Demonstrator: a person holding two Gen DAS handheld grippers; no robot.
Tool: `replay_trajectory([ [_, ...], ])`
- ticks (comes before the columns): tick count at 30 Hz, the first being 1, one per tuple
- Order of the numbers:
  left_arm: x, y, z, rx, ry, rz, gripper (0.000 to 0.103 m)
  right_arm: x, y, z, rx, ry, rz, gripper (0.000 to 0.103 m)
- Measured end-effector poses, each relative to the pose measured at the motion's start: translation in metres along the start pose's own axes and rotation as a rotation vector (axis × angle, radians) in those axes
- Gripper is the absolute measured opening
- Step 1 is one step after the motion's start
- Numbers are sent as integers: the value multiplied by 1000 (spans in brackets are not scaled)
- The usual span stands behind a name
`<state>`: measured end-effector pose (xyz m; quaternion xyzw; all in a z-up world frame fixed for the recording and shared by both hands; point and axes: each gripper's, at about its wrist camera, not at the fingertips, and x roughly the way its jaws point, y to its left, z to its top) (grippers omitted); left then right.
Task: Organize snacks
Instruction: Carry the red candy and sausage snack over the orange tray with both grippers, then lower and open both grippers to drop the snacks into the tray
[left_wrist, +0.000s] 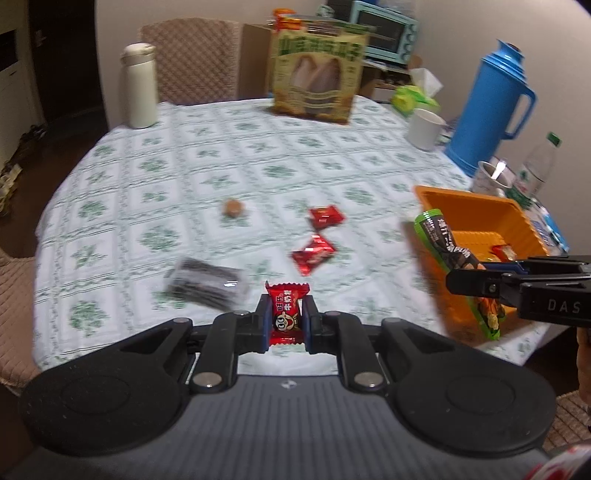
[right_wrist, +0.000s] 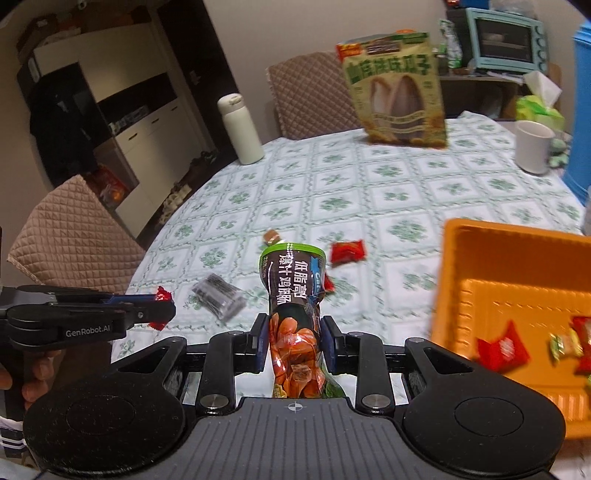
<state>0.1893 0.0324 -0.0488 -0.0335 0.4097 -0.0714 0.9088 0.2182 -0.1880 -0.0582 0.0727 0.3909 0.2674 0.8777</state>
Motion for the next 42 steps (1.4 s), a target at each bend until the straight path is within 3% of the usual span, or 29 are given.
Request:
replay_trajectory([
  [24, 31, -161, 23, 181, -33, -194, 14, -103, -118, -25, 154, -91, -183, 30],
  [42, 70, -221, 42, 251, -15, -188, 15, -106, -179, -15, 165, -98, -227, 30],
])
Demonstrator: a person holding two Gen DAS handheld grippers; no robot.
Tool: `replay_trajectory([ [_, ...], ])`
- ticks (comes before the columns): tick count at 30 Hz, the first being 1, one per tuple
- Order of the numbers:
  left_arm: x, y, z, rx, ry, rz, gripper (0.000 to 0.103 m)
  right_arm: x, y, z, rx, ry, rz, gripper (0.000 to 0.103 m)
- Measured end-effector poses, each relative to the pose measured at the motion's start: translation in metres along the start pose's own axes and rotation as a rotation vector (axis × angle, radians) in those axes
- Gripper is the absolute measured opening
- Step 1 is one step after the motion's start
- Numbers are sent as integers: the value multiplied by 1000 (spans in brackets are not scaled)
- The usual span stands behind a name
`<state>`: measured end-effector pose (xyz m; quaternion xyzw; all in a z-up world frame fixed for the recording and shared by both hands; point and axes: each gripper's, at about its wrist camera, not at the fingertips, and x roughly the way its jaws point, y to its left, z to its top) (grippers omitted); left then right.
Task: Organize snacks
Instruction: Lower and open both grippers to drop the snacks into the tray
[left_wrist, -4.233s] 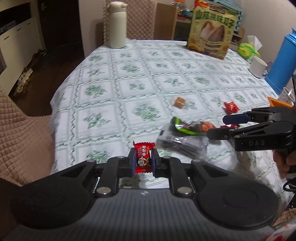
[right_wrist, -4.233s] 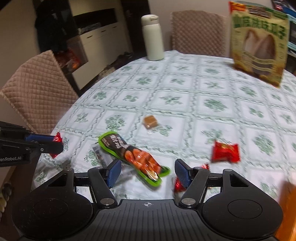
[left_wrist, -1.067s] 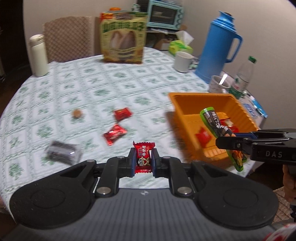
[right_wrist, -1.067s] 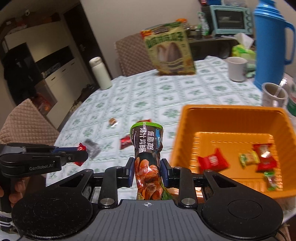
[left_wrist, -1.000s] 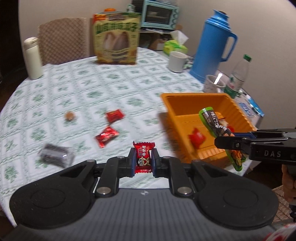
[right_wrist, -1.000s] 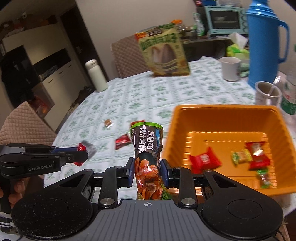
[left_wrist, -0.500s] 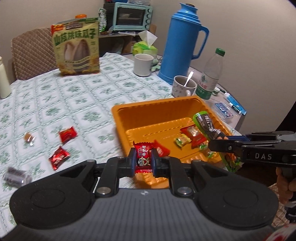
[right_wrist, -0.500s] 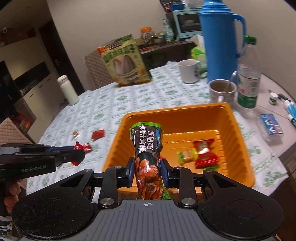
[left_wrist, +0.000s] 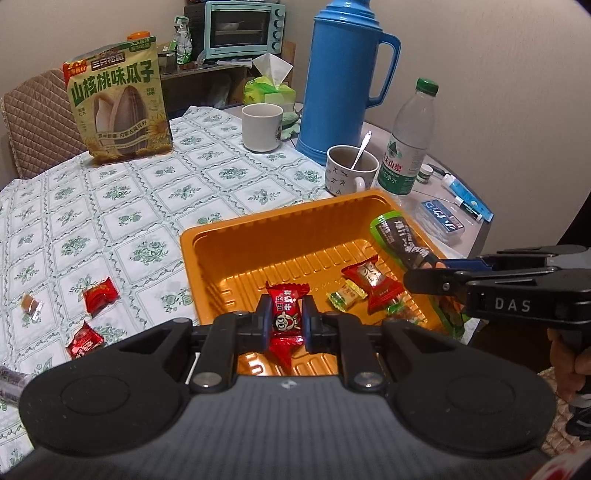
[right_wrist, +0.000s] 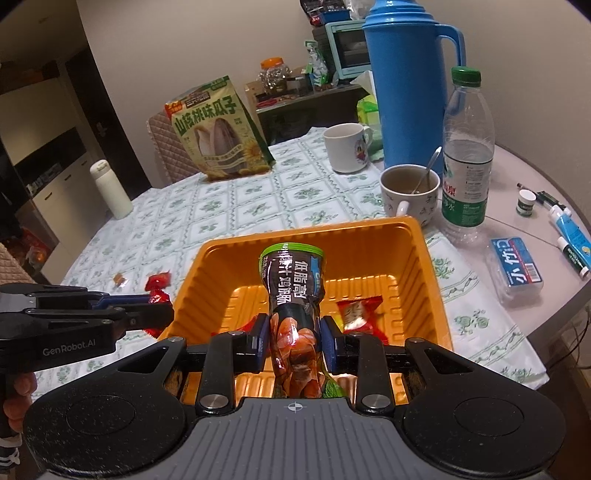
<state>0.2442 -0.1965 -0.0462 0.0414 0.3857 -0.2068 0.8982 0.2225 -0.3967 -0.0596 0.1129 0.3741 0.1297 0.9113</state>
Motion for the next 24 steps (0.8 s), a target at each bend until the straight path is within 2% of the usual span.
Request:
replay_trajectory([
  [24, 33, -13, 11, -3, 39, 19, 15, 42, -22, 10, -58, 45, 13, 30],
])
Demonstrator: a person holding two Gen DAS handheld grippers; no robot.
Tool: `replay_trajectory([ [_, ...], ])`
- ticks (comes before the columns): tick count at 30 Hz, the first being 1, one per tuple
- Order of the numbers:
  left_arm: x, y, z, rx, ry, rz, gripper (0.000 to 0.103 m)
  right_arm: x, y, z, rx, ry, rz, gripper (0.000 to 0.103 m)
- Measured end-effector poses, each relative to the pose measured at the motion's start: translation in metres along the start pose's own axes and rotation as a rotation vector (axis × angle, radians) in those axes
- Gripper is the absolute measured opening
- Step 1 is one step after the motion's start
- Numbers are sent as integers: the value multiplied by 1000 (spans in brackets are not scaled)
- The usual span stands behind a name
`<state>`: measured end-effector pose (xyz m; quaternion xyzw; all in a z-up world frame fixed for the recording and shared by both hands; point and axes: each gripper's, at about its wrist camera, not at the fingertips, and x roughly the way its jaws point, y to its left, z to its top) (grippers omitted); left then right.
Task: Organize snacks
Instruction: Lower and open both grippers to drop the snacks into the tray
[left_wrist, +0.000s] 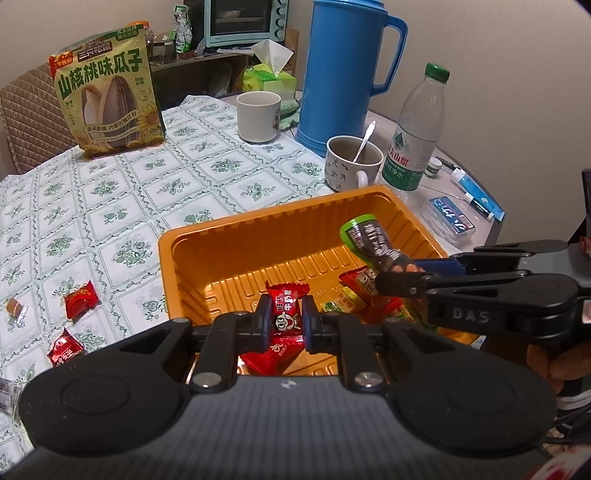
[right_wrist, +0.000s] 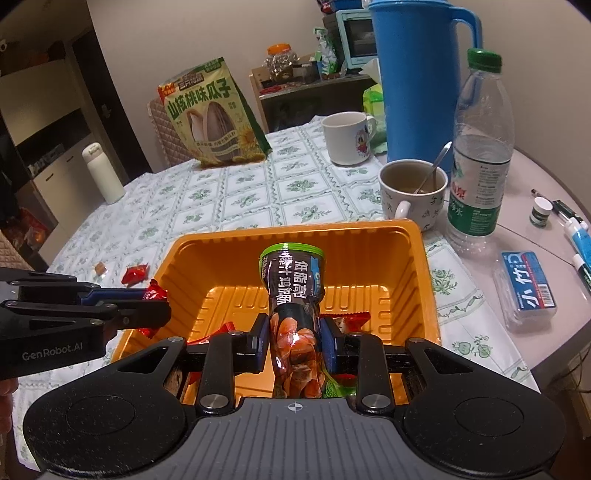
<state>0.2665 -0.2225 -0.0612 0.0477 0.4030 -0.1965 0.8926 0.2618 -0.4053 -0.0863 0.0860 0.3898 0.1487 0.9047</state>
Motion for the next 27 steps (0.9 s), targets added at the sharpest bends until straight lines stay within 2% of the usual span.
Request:
replay_trajectory([
  [10, 13, -1, -1, -3, 31, 6, 15, 27, 2, -6, -52, 65, 16, 30],
  [16, 17, -1, 0, -5, 39, 3, 15, 34, -2, -5, -13, 115, 24, 30],
  [27, 25, -9, -1, 7, 56, -18, 15, 21, -15, -2, 50, 86, -10, 31],
])
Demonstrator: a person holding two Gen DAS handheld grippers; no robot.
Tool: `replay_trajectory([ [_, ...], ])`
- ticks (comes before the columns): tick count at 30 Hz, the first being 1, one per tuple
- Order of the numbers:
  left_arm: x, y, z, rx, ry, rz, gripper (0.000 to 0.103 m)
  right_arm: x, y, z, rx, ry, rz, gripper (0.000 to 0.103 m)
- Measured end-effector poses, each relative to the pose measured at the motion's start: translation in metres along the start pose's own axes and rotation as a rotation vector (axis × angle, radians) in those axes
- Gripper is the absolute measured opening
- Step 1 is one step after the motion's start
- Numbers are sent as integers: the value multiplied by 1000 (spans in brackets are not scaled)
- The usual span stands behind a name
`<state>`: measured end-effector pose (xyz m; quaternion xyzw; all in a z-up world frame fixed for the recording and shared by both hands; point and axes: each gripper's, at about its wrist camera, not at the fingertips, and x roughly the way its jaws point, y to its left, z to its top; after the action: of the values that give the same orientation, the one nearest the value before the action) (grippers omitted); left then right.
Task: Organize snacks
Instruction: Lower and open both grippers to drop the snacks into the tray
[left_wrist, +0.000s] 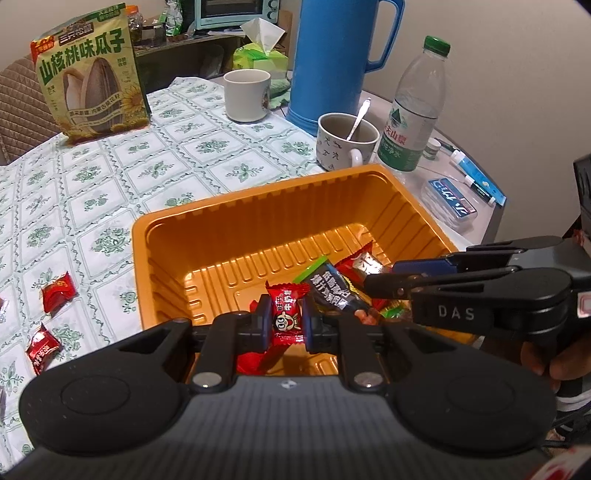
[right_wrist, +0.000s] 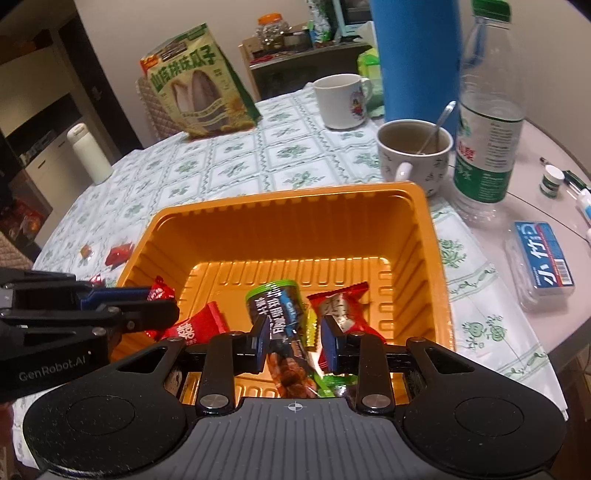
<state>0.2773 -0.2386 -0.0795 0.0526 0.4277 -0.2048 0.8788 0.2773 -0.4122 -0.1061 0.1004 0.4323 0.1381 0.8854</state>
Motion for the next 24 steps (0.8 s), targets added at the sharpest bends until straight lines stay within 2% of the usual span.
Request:
replay_trajectory([
  [9, 7, -5, 0, -10, 9, -2, 15, -9, -7, -4, 29, -3, -16, 31],
  [11, 8, -4, -1, -15, 10, -1, 21, -11, -8, -5, 33, -1, -13, 31],
  [13, 8, -4, -2, -22, 8, 3, 31, -13, -7, -7, 32, 2, -12, 31],
  [17, 3, -3, -6, -29, 7, 8, 35, -18, -6, -10, 29, 4, -13, 32],
  [19, 0, -3, -7, -33, 7, 12, 37, -20, -5, -12, 30, 7, -13, 39],
  [21, -3, -1, -8, -40, 6, 14, 38, -23, -3, -13, 30, 2, -18, 60],
  [24, -9, 0, -11, -48, -1, 22, 42, -28, 1, -15, 16, -12, -21, 63],
])
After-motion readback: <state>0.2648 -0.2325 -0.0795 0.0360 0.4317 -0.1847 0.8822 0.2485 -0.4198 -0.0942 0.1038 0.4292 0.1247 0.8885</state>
